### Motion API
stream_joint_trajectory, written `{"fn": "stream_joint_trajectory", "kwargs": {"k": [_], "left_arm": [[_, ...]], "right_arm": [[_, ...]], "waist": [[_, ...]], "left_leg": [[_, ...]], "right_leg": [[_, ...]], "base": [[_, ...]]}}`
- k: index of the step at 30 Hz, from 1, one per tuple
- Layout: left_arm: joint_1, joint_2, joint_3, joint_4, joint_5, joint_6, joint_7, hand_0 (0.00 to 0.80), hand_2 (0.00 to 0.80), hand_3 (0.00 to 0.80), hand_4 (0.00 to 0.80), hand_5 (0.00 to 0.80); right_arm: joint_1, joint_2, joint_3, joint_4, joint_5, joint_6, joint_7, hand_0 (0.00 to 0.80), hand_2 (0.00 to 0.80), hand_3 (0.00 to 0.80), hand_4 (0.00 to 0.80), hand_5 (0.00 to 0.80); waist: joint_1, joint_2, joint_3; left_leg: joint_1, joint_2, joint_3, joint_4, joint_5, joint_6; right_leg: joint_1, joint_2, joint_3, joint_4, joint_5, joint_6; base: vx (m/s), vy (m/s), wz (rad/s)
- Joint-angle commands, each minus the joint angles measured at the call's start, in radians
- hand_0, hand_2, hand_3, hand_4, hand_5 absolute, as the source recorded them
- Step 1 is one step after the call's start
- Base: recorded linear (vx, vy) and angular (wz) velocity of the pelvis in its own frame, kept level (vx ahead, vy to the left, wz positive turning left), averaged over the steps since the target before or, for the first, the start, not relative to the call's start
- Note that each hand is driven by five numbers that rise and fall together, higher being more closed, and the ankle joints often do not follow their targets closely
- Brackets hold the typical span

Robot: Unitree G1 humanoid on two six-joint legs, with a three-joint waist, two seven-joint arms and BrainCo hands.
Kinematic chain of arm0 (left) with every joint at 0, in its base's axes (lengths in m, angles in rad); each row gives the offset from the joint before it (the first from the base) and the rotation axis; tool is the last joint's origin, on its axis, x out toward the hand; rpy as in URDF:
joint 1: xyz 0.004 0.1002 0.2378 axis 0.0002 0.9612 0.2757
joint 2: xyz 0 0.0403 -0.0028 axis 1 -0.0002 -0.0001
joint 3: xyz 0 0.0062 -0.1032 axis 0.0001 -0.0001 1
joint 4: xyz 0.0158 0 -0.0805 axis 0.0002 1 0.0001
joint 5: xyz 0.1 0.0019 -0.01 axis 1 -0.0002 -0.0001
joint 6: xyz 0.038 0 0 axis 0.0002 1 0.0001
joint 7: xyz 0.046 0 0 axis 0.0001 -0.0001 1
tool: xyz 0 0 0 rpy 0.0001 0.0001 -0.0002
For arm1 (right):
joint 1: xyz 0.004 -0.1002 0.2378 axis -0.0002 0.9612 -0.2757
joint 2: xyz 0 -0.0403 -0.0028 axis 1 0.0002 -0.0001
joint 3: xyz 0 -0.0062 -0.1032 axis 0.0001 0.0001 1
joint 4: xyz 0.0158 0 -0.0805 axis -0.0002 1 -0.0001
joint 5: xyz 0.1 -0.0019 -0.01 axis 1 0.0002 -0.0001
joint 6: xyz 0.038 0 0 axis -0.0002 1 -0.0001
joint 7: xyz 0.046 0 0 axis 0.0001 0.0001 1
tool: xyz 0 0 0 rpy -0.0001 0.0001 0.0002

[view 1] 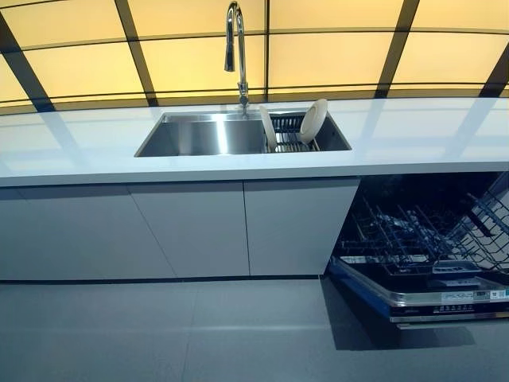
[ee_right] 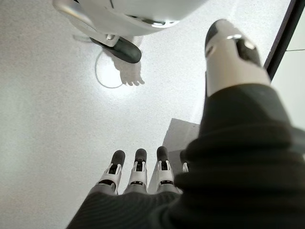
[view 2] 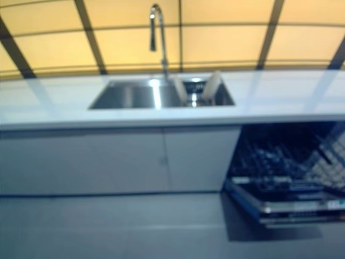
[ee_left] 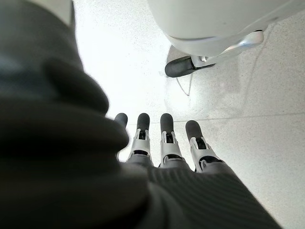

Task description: Take plates into dishwasher

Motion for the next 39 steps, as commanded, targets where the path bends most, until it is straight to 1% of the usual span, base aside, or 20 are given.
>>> {"fn": "stream_joint_trajectory", "kwargs": {"k": [1, 3, 6, 8, 11, 16, 21, 25, 39], "left_arm": [[-0.08, -0.015, -0.008, 0.058, -0.021, -0.021, 0.029, 0.0, 0.0, 0.0, 0.0, 0.0], [-0.081, -0.015, -0.001, 0.053, -0.047, -0.027, 0.004, 0.0, 0.0, 0.0, 0.0, 0.0], [-0.079, -0.018, 0.006, 0.053, -0.043, -0.008, -0.038, 0.0, 0.0, 0.0, 0.0, 0.0], [-0.074, -0.021, 0.008, 0.057, -0.045, -0.009, -0.031, 0.0, 0.0, 0.0, 0.0, 0.0], [-0.069, -0.018, 0.017, 0.058, -0.041, -0.038, -0.019, 0.0, 0.0, 0.0, 0.0, 0.0], [-0.066, -0.02, 0.019, 0.057, -0.036, -0.034, -0.03, 0.0, 0.0, 0.0, 0.0, 0.0], [-0.068, -0.024, 0.014, 0.057, -0.037, -0.031, -0.025, 0.0, 0.0, 0.0, 0.0, 0.0], [-0.073, -0.025, 0.011, 0.05, -0.044, -0.016, -0.023, 0.0, 0.0, 0.0, 0.0, 0.0], [-0.071, -0.02, 0.011, 0.056, -0.022, -0.011, -0.02, 0.0, 0.0, 0.0, 0.0, 0.0]], "right_arm": [[-0.069, -0.009, 0.03, 0.043, -0.007, 0.008, 0.005, 0.0, 0.0, 0.0, 0.0, 0.0], [-0.073, -0.009, 0.03, 0.046, 0.01, 0.023, 0.016, 0.0, 0.0, 0.0, 0.0, 0.0], [-0.076, -0.009, 0.02, 0.052, 0.012, 0.029, 0.017, 0.0, 0.0, 0.0, 0.0, 0.0], [-0.076, -0.008, 0.018, 0.054, 0.006, 0.034, 0.029, 0.0, 0.0, 0.0, 0.0, 0.0], [-0.075, -0.007, 0.018, 0.062, 0.002, 0.037, 0.043, 0.0, 0.0, 0.0, 0.0, 0.0], [-0.078, -0.007, 0.015, 0.067, 0.01, 0.046, 0.067, 0.0, 0.0, 0.0, 0.0, 0.0], [-0.083, -0.005, 0.013, 0.069, 0.009, 0.045, 0.059, 0.0, 0.0, 0.0, 0.0, 0.0], [-0.09, -0.009, 0.014, 0.059, 0.006, 0.059, 0.055, 0.0, 0.0, 0.0, 0.0, 0.0], [-0.087, -0.008, 0.019, 0.052, -0.002, 0.093, 0.07, 0.0, 0.0, 0.0, 0.0, 0.0]], "waist": [[0.011, 0.002, 0.036], [0.012, 0.003, 0.036], [0.015, 0.003, 0.035], [0.015, 0.003, 0.035], [0.016, 0.001, 0.03], [0.019, 0.001, 0.029], [0.02, 0.001, 0.033], [0.018, 0.001, 0.039], [0.017, -0.01, 0.043]], "left_leg": [[0.038, -0.099, -0.019, 0.004, -0.123, 0.105], [0.037, -0.098, -0.019, 0.004, -0.122, 0.106], [0.038, -0.098, -0.021, 0.004, -0.123, 0.105], [0.04, -0.098, -0.022, 0.004, -0.123, 0.104], [0.044, -0.098, -0.023, 0.004, -0.124, 0.103], [0.046, -0.097, -0.021, 0.004, -0.123, 0.103], [0.049, -0.097, -0.02, 0.004, -0.122, 0.103], [0.047, -0.096, -0.017, 0.004, -0.119, 0.102], [0.044, -0.091, -0.022, 0.004, -0.112, 0.093]], "right_leg": [[0.0, 0.036, 0.0, 0.06, -0.082, 0.022], [0.001, 0.036, 0.001, 0.059, -0.08, 0.021], [0.004, 0.036, -0.002, 0.055, -0.079, 0.021], [0.007, 0.036, -0.001, 0.052, -0.078, 0.022], [0.014, 0.036, -0.003, 0.046, -0.076, 0.021], [0.016, 0.037, -0.003, 0.046, -0.077, 0.019], [0.016, 0.036, -0.007, 0.051, -0.081, 0.018], [0.013, 0.036, -0.006, 0.054, -0.079, 0.017], [0.016, 0.046, -0.006, 0.053, -0.087, 0.007]], "base": [[0.0, 0.0, 0.0], [0.0, 0.0, 0.0], [0.0, 0.0, 0.0], [0.0, 0.0, 0.0], [0.0, 0.0, 0.0], [0.0, 0.0, 0.0], [0.0, 0.0, 0.0], [0.0, 0.0, 0.0], [0.009, -0.043, 0.0]]}}
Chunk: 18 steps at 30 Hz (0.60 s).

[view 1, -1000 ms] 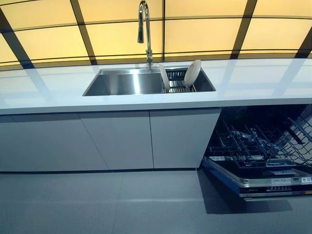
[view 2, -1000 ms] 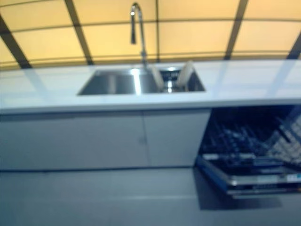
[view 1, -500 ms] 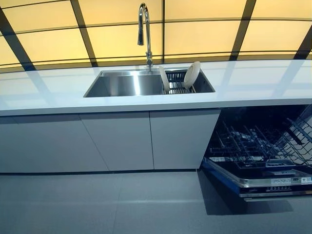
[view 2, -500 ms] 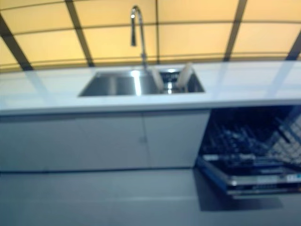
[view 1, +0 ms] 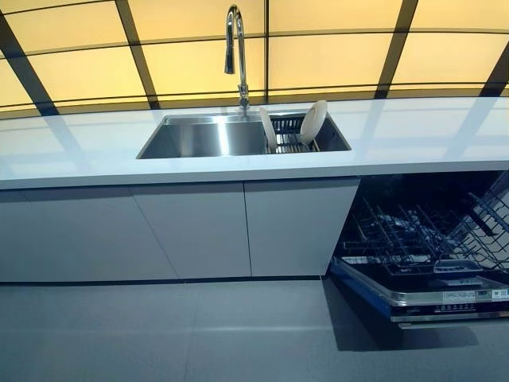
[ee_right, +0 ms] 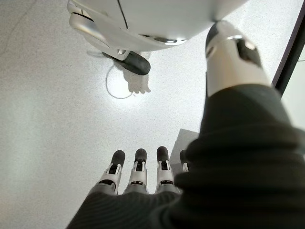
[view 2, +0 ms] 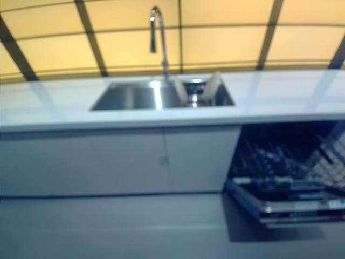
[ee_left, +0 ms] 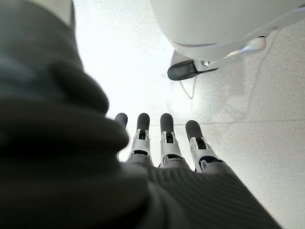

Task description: Take plates into dishwasher

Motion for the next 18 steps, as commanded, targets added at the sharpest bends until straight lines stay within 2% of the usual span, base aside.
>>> {"fn": "stream_joint_trajectory", "kwargs": {"k": [1, 6, 7, 9, 11, 12, 13, 15, 16, 17, 18], "left_arm": [[-0.08, -0.016, 0.008, 0.048, 0.001, 0.002, 0.006, 0.0, 0.0, 0.0, 0.0, 0.0], [-0.105, -0.012, 0.002, 0.03, -0.024, -0.008, 0.018, 0.0, 0.0, 0.0, 0.0, 0.0], [-0.108, -0.015, 0.007, 0.025, -0.04, -0.016, 0.034, 0.0, 0.0, 0.0, 0.0, 0.0], [-0.108, -0.019, 0.036, 0.018, -0.103, -0.03, 0.054, 0.0, 0.0, 0.0, 0.0, 0.0], [-0.1, -0.031, 0.084, 0.019, -0.165, -0.049, 0.072, 0.0, 0.0, 0.0, 0.0, 0.0], [-0.098, -0.032, 0.089, 0.02, -0.175, -0.049, 0.073, 0.0, 0.0, 0.0, 0.0, 0.0], [-0.091, -0.038, 0.109, 0.025, -0.188, -0.048, 0.072, 0.0, 0.0, 0.0, 0.0, 0.0], [-0.067, -0.047, 0.131, 0.045, -0.172, -0.058, 0.072, 0.0, 0.0, 0.0, 0.0, 0.0], [-0.054, -0.047, 0.137, 0.057, -0.166, -0.065, 0.07, 0.0, 0.0, 0.0, 0.0, 0.0], [-0.041, -0.05, 0.142, 0.062, -0.179, -0.063, 0.075, 0.0, 0.0, 0.0, 0.0, 0.0], [-0.024, -0.056, 0.156, 0.066, -0.217, -0.055, 0.088, 0.0, 0.0, 0.0, 0.0, 0.0]], "right_arm": [[-0.072, -0.012, 0.023, 0.043, 0.004, 0.021, 0.015, 0.0, 0.0, 0.0, 0.0, 0.0], [-0.097, -0.03, 0.031, 0.041, 0.005, 0.038, 0.036, 0.0, 0.0, 0.0, 0.0, 0.0], [-0.097, -0.033, 0.032, 0.037, 0.002, 0.047, 0.038, 0.0, 0.0, 0.0, 0.0, 0.0], [-0.092, -0.039, 0.034, 0.032, 0.013, 0.058, 0.039, 0.0, 0.0, 0.0, 0.0, 0.0], [-0.083, -0.044, 0.03, 0.036, 0.002, 0.061, 0.043, 0.0, 0.0, 0.0, 0.0, 0.0], [-0.083, -0.044, 0.029, 0.038, 0.002, 0.066, 0.043, 0.0, 0.0, 0.0, 0.0, 0.0], [-0.081, -0.044, 0.024, 0.051, 0.01, 0.068, 0.039, 0.0, 0.0, 0.0, 0.0, 0.0], [-0.08, -0.041, 0.012, 0.073, 0.009, 0.059, 0.038, 0.0, 0.0, 0.0, 0.0, 0.0], [-0.08, -0.038, 0.011, 0.075, 0.001, 0.058, 0.041, 0.0, 0.0, 0.0, 0.0, 0.0], [-0.079, -0.035, 0.014, 0.073, -0.003, 0.061, 0.043, 0.0, 0.0, 0.0, 0.0, 0.0], [-0.078, -0.039, 0.013, 0.077, -0.006, 0.065, 0.051, 0.0, 0.0, 0.0, 0.0, 0.0]], "waist": [[0.016, -0.017, 0.043], [0.014, -0.022, 0.066], [0.013, -0.038, 0.077], [0.022, -0.062, 0.106], [0.03, -0.063, 0.143], [0.03, -0.062, 0.148], [0.032, -0.06, 0.162], [0.043, -0.052, 0.18], [0.043, -0.043, 0.178], [0.048, -0.037, 0.179], [0.056, -0.026, 0.176]], "left_leg": [[0.027, -0.096, -0.021, 0.003, -0.107, 0.093], [0.023, -0.088, -0.027, 0.03, -0.106, 0.086], [-0.008, -0.083, -0.009, 0.128, -0.134, 0.079], [-0.111, -0.072, 0.016, 0.388, -0.151, 0.073], [-0.254, -0.05, 0.03, 0.592, -0.106, 0.063], [-0.271, -0.047, 0.03, 0.608, -0.101, 0.061], [-0.29, -0.043, 0.047, 0.568, -0.079, 0.048], [-0.289, -0.059, 0.043, 0.414, 0.007, 0.007], [-0.298, -0.076, 0.014, 0.272, 0.099, -0.012], [-0.305, -0.088, -0.029, 0.178, 0.157, -0.026], [-0.294, -0.093, -0.091, 0.032, 0.202, -0.038]], "right_leg": [[-0.006, 0.045, -0.002, 0.061, -0.088, 0.004], [-0.02, 0.057, 0.026, 0.077, -0.102, -0.022], [-0.017, 0.052, 0.031, 0.083, -0.102, -0.036], [-0.014, 0.046, 0.033, 0.094, -0.097, -0.056], [-0.013, 0.059, 0.03, 0.116, -0.098, -0.078], [-0.013, 0.063, 0.029, 0.119, -0.099, -0.08], [-0.006, 0.065, 0.022, 0.129, -0.103, -0.08], [0.017, 0.068, 0.015, 0.138, -0.104, -0.067], [0.014, 0.076, 0.001, 0.145, -0.1, -0.066], [0.025, 0.086, 0.011, 0.144, -0.098, -0.064], [0.044, 0.104, 0.035, 0.147, -0.107, -0.067]], "base": [[-0.041, -0.092, 0.0], [-0.01, -0.129, 0.0], [0.042, -0.176, -0.04], [0.028, -0.176, 0.01], [-0.024, -0.124, 0.04], [0.007, -0.078, 0.05], [0.104, -0.021, 0.17], [0.179, 0.009, 0.19], [0.22, 0.034, 0.09], [0.372, 0.076, 0.14], [0.339, 0.069, 0.11]]}}
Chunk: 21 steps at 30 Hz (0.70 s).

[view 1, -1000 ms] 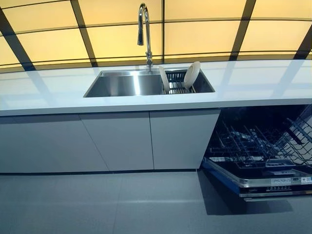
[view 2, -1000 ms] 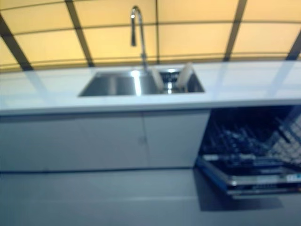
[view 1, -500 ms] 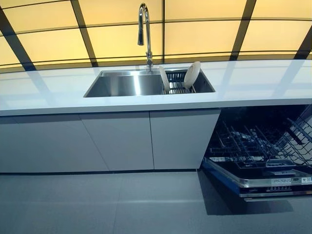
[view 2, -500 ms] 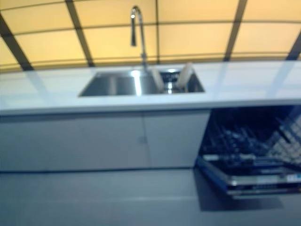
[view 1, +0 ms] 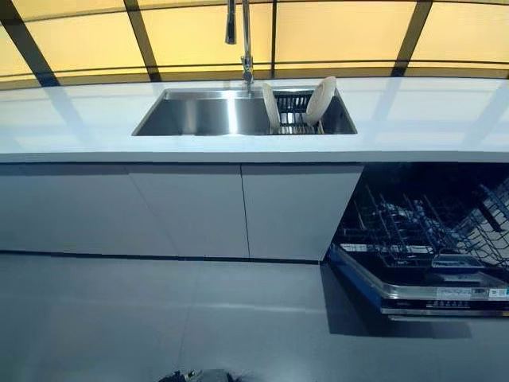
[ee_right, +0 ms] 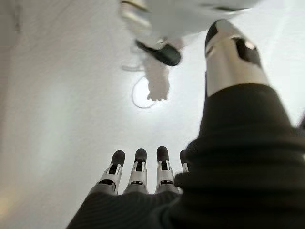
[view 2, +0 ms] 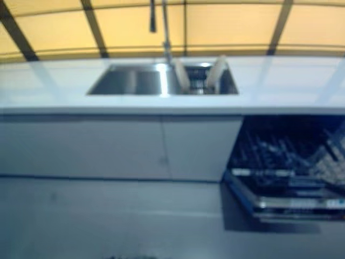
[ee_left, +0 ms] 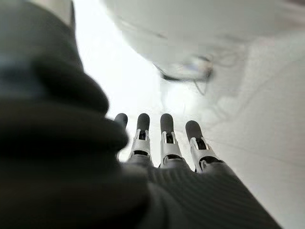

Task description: Take plates into dishwasher

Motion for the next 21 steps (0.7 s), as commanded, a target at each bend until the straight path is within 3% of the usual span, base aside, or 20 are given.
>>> {"fn": "stream_joint_trajectory", "kwargs": {"k": [1, 3, 6, 7, 11, 13, 17, 21], "left_arm": [[0.025, -0.021, 0.018, -0.008, -0.06, -0.008, 0.032, 0.0, 0.0, 0.0, 0.0, 0.0], [0.028, -0.024, 0.024, -0.003, -0.075, -0.009, 0.031, 0.0, 0.0, 0.0, 0.0, 0.0], [0.03, -0.017, 0.027, -0.002, -0.057, -0.01, 0.037, 0.0, 0.0, 0.0, 0.0, 0.0], [0.032, -0.014, 0.023, 0.003, -0.055, -0.017, 0.043, 0.0, 0.0, 0.0, 0.0, 0.0], [0.017, 0.014, 0.034, -0.016, -0.036, -0.033, 0.051, 0.0, 0.0, 0.0, 0.0, 0.0], [0.003, 0.021, 0.026, -0.019, -0.019, -0.028, 0.041, 0.0, 0.0, 0.0, 0.0, 0.0], [-0.01, 0.027, -0.006, -0.006, 0.026, -0.034, 0.026, 0.0, 0.0, 0.0, 0.0, 0.0], [-0.012, 0.033, -0.01, -0.013, 0.044, -0.011, 0.027, 0.0, 0.0, 0.0, 0.0, 0.0]], "right_arm": [[-0.004, -0.011, 0.011, -0.008, -0.003, 0.007, 0.006, 0.0, 0.0, 0.0, 0.0, 0.0], [0.003, -0.017, 0.002, -0.002, 0.006, 0.002, 0.013, 0.0, 0.0, 0.0, 0.0, 0.0], [-0.007, -0.011, -0.005, 0.003, 0.007, -0.004, 0.012, 0.0, 0.0, 0.0, 0.0, 0.0], [-0.008, -0.008, -0.01, 0.005, 0.009, -0.01, 0.014, 0.0, 0.0, 0.0, 0.0, 0.0], [0.008, 0.025, -0.01, -0.006, -0.084, -0.034, 0.017, 0.0, 0.0, 0.0, 0.0, 0.0], [0.015, 0.026, -0.007, -0.008, -0.095, -0.027, 0.012, 0.0, 0.0, 0.0, 0.0, 0.0], [0.013, 0.023, -0.004, 0.003, -0.062, 0.002, -0.004, 0.0, 0.0, 0.0, 0.0, 0.0], [0.009, 0.015, -0.018, 0.014, -0.067, 0.028, 0.012, 0.0, 0.0, 0.0, 0.0, 0.0]], "waist": [[0.015, 0.01, 0.015], [0.016, 0.02, 0.008], [0.027, 0.021, -0.011], [0.028, 0.018, -0.013], [0.036, -0.013, -0.049], [0.039, -0.02, -0.061], [0.042, -0.023, -0.081], [0.044, -0.014, -0.094]], "left_leg": [[-0.022, -0.041, -0.062, -0.191, 0.213, 0.035], [-0.023, -0.045, -0.05, -0.183, 0.209, 0.034], [-0.002, -0.062, -0.079, -0.138, 0.129, 0.08], [-0.006, -0.063, -0.069, -0.105, 0.107, 0.087], [0.022, -0.061, -0.002, -0.015, -0.024, 0.123], [0.019, -0.06, 0.001, 0.002, -0.039, 0.129], [-0.032, -0.066, -0.013, 0.063, -0.064, 0.141], [-0.057, -0.07, -0.008, 0.121, -0.111, 0.161]], "right_leg": [[0.02, 0.088, 0.026, 0.085, -0.048, 0.028], [0.034, 0.09, 0.032, 0.107, -0.081, 0.023], [0.053, 0.061, 0.053, 0.16, -0.127, 0.033], [0.066, 0.048, 0.042, 0.178, -0.145, 0.033], [0.122, -0.023, -0.023, 0.211, -0.184, 0.083], [0.13, -0.037, -0.04, 0.203, -0.179, 0.086], [0.126, -0.045, -0.019, 0.166, -0.162, 0.085], [0.129, -0.067, -0.01, 0.145, -0.149, 0.106]], "base": [[0.378, 0.086, -0.05], [0.34, 0.098, -0.22], [0.478, 0.141, -0.21], [0.438, 0.085, -0.31], [0.497, 0.069, -0.31], [0.35, 0.03, -0.28], [0.238, 0.029, -0.04], [0.266, 0.128, -0.11]]}}
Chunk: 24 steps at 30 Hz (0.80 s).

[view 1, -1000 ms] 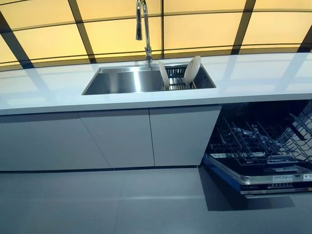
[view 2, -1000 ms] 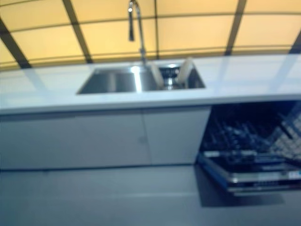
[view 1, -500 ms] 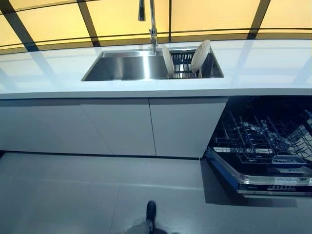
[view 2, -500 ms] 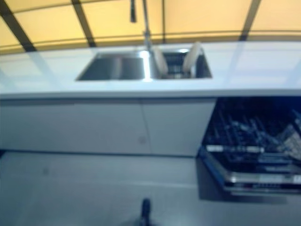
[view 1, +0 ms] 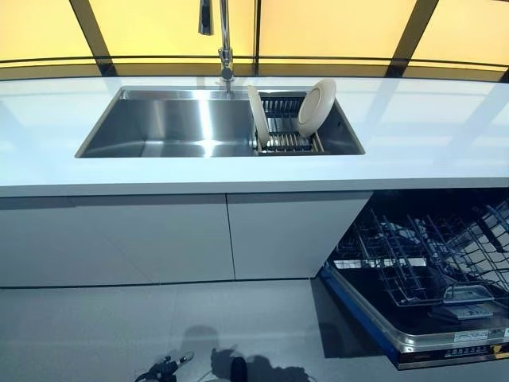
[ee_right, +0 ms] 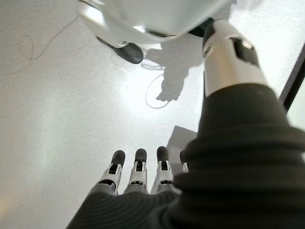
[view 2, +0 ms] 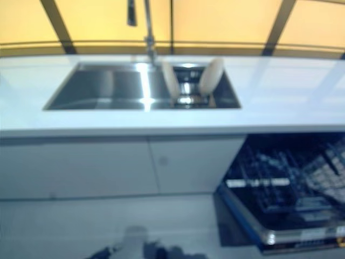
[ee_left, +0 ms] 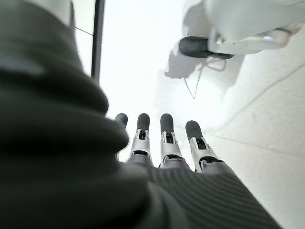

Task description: Take plates into dishwasher

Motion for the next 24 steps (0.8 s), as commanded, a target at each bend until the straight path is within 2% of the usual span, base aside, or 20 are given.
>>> {"fn": "stream_joint_trajectory", "kwargs": {"k": [1, 6, 8, 9, 11, 12, 13, 14, 15, 16, 17, 18, 19, 20, 21, 24], "left_arm": [[0.042, -0.024, -0.013, 0.019, 0.031, 0.017, 0.0, 0.0, 0.0, 0.0, 0.0, 0.0], [0.04, -0.012, 0.001, 0.027, 0.034, 0.044, -0.006, 0.0, 0.0, 0.0, 0.0, 0.0], [0.036, -0.009, 0.0, 0.03, 0.051, 0.047, -0.023, 0.0, 0.0, 0.0, 0.0, 0.0], [0.034, -0.008, -0.001, 0.03, 0.058, 0.048, -0.028, 0.0, 0.0, 0.0, 0.0, 0.0], [0.029, -0.004, -0.01, 0.029, 0.073, 0.047, -0.038, 0.0, 0.0, 0.0, 0.0, 0.0], [0.028, 0.001, -0.024, 0.03, 0.092, 0.04, -0.044, 0.0, 0.0, 0.0, 0.0, 0.0], [0.025, 0.005, -0.036, 0.029, 0.099, 0.039, -0.044, 0.0, 0.0, 0.0, 0.0, 0.0], [0.02, 0.01, -0.046, 0.025, 0.098, 0.043, -0.04, 0.0, 0.0, 0.0, 0.0, 0.0], [0.014, 0.016, -0.051, 0.025, 0.092, 0.045, -0.038, 0.0, 0.0, 0.0, 0.0, 0.0], [0.006, 0.023, -0.058, 0.022, 0.083, 0.054, -0.033, 0.0, 0.0, 0.0, 0.0, 0.0], [0.003, 0.025, -0.062, 0.022, 0.083, 0.057, -0.033, 0.0, 0.0, 0.0, 0.0, 0.0], [0.003, 0.03, -0.055, 0.018, 0.094, 0.065, -0.034, 0.0, 0.0, 0.0, 0.0, 0.0], [0.004, 0.03, -0.05, 0.025, 0.1, 0.064, -0.032, 0.0, 0.0, 0.0, 0.0, 0.0], [0.004, 0.029, -0.05, 0.03, 0.098, 0.063, -0.032, 0.0, 0.0, 0.0, 0.0, 0.0], [0.001, 0.031, -0.046, 0.033, 0.101, 0.071, -0.038, 0.0, 0.0, 0.0, 0.0, 0.0], [0.006, 0.024, -0.033, 0.05, 0.106, 0.07, -0.047, 0.0, 0.0, 0.0, 0.0, 0.0]], "right_arm": [[0.054, -0.065, -0.004, 0.002, 0.004, 0.044, 0.008, 0.0, 0.0, 0.0, 0.0, 0.0], [0.045, -0.07, -0.019, 0.009, -0.015, 0.063, 0.043, 0.0, 0.0, 0.0, 0.0, 0.0], [0.039, -0.068, -0.025, 0.009, -0.018, 0.058, 0.051, 0.0, 0.0, 0.0, 0.0, 0.0], [0.037, -0.067, -0.026, 0.008, -0.017, 0.058, 0.048, 0.0, 0.0, 0.0, 0.0, 0.0], [0.035, -0.066, -0.028, -0.004, 0.002, 0.065, 0.034, 0.0, 0.0, 0.0, 0.0, 0.0], [0.038, -0.07, -0.032, -0.012, 0.025, 0.054, 0.02, 0.0, 0.0, 0.0, 0.0, 0.0], [0.041, -0.074, -0.033, -0.019, 0.036, 0.052, 0.013, 0.0, 0.0, 0.0, 0.0, 0.0], [0.048, -0.075, -0.024, -0.026, 0.054, 0.049, 0.008, 0.0, 0.0, 0.0, 0.0, 0.0], [0.05, -0.08, -0.015, -0.029, 0.074, 0.047, 0.005, 0.0, 0.0, 0.0, 0.0, 0.0], [0.052, -0.086, -0.005, -0.027, 0.102, 0.045, 0.002, 0.0, 0.0, 0.0, 0.0, 0.0], [0.053, -0.088, -0.003, -0.025, 0.111, 0.042, 0.001, 0.0, 0.0, 0.0, 0.0, 0.0], [0.052, -0.091, -0.006, -0.024, 0.107, 0.042, 0.005, 0.0, 0.0, 0.0, 0.0, 0.0], [0.056, -0.093, -0.01, -0.013, 0.098, 0.031, 0.009, 0.0, 0.0, 0.0, 0.0, 0.0], [0.058, -0.093, -0.012, -0.008, 0.095, 0.027, 0.011, 0.0, 0.0, 0.0, 0.0, 0.0], [0.056, -0.093, -0.019, 0.001, 0.091, 0.017, 0.021, 0.0, 0.0, 0.0, 0.0, 0.0], [0.04, -0.089, -0.016, 0.006, 0.046, 0.023, 0.033, 0.0, 0.0, 0.0, 0.0, 0.0]], "waist": [[0.029, 0.052, -0.078], [0.031, 0.057, -0.101], [0.035, 0.053, -0.116], [0.036, 0.051, -0.121], [0.03, 0.051, -0.13], [0.013, 0.054, -0.122], [0.005, 0.055, -0.115], [-0.003, 0.06, -0.103], [-0.01, 0.066, -0.091], [-0.017, 0.088, -0.073], [-0.019, 0.094, -0.068], [-0.014, 0.104, -0.064], [-0.015, 0.111, -0.059], [-0.016, 0.113, -0.058], [-0.016, 0.11, -0.061], [-0.005, 0.098, -0.081]], "left_leg": [[-0.158, 0.035, -0.036, 0.169, -0.127, -0.021], [-0.149, 0.015, -0.033, 0.216, -0.181, 0.01], [-0.119, -0.02, -0.046, 0.197, -0.195, 0.039], [-0.106, -0.031, -0.05, 0.181, -0.192, 0.046], [-0.046, -0.057, -0.057, 0.103, -0.176, 0.07], [-0.006, -0.064, -0.043, 0.06, -0.172, 0.082], [0.009, -0.064, -0.035, 0.043, -0.166, 0.084], [0.036, -0.056, -0.04, 0.023, -0.162, 0.076], [0.057, -0.039, -0.033, 0.002, -0.149, 0.066], [0.098, -0.004, -0.029, -0.043, -0.124, 0.045], [0.106, 0.004, -0.029, -0.051, -0.119, 0.04], [0.122, 0.023, -0.018, -0.073, -0.11, 0.03], [0.134, 0.033, -0.025, -0.084, -0.112, 0.024], [0.136, 0.035, -0.03, -0.085, -0.113, 0.022], [0.13, 0.03, -0.041, -0.078, -0.116, 0.028], [0.133, 0.024, -0.057, -0.045, -0.155, 0.033]], "right_leg": [[-0.027, -0.014, -0.005, 0.061, 0.027, 0.025], [-0.039, -0.047, -0.016, 0.117, 0.052, 0.046], [-0.055, -0.083, -0.031, 0.217, 0.15, 0.057], [-0.061, -0.094, -0.034, 0.249, 0.177, 0.061], [-0.158, -0.152, -0.032, 0.449, 0.3, 0.078], [-0.264, -0.155, -0.005, 0.623, 0.319, 0.078], [-0.32, -0.149, 0.009, 0.681, 0.307, 0.072], [-0.362, -0.113, 0.024, 0.683, 0.28, 0.073], [-0.394, -0.083, 0.013, 0.642, 0.239, 0.061], [-0.433, -0.035, -0.008, 0.512, 0.174, 0.042], [-0.438, -0.027, -0.015, 0.478, 0.162, 0.038], [-0.436, -0.015, -0.035, 0.31, 0.187, 0.043], [-0.464, 0.004, -0.002, 0.131, 0.254, 0.068], [-0.469, 0.011, 0.014, 0.091, 0.275, 0.074], [-0.494, 0.023, 0.069, -0.006, 0.335, 0.079], [-0.432, 0.02, 0.062, -0.066, 0.337, 0.079]], "base": [[0.273, 0.176, -0.15], [0.271, 0.19, -0.08], [0.318, 0.226, 0.04], [0.271, 0.216, 0.04], [0.202, 0.241, -0.05], [0.131, 0.213, -0.09], [0.132, 0.155, 0.09], [0.072, 0.039, 0.18], [0.088, -0.035, 0.21], [0.061, -0.07, 0.15], [0.072, -0.087, 0.13], [0.064, -0.11, 0.18], [0.061, -0.115, 0.13], [0.061, -0.145, -0.04], [0.098, -0.144, -0.1], [0.203, -0.177, 0.05]]}}
